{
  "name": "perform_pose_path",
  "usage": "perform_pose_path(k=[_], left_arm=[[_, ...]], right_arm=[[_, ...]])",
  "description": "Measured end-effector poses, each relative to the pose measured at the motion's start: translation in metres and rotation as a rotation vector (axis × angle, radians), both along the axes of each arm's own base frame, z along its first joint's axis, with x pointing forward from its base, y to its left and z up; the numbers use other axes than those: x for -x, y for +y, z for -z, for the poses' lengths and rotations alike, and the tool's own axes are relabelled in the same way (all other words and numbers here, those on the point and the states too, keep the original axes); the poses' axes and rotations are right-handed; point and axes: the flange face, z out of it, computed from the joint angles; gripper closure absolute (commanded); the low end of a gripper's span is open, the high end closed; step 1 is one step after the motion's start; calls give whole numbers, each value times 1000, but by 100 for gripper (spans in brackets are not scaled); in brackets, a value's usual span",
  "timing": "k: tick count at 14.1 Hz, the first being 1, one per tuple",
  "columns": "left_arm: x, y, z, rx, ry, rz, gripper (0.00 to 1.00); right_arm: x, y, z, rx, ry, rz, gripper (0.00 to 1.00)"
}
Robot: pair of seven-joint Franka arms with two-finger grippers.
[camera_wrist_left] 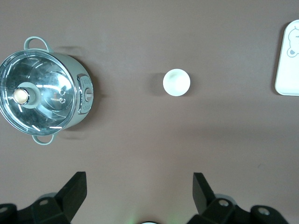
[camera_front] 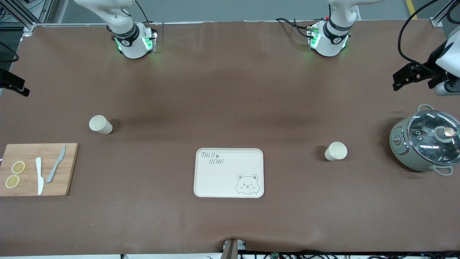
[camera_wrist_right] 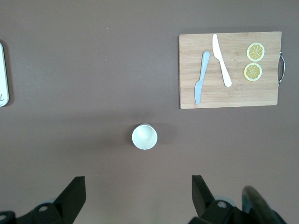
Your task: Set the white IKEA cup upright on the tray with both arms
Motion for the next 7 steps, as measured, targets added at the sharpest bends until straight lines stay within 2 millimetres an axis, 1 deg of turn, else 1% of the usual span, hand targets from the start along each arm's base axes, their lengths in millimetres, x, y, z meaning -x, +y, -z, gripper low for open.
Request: perform_pose_path(k=[7], left_arm=[[-1, 8, 2, 0, 4, -16, 0]], right_arm=[[0, -1, 0, 0, 0, 2, 0]])
